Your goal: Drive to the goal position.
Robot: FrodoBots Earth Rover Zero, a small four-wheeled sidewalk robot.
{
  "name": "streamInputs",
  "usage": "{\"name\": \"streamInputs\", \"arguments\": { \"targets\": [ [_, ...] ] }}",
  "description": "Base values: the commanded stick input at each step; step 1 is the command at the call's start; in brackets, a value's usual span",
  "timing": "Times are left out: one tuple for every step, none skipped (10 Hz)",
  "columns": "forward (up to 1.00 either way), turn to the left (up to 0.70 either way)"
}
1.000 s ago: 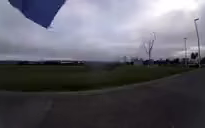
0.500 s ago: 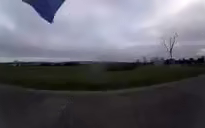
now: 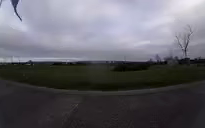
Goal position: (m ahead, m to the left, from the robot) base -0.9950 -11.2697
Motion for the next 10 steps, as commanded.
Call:
{"name": "streamInputs", "arguments": {
  "targets": [
    [0.00,0.00],
    [0.00,0.00],
    [0.00,-0.38],
    [0.00,-0.79],
    [0.00,-0.85],
    [0.00,-0.85],
    [0.00,-0.85],
    [0.00,-0.85],
    [0.00,-0.85],
    [0.00,-0.85]
  ]
}}
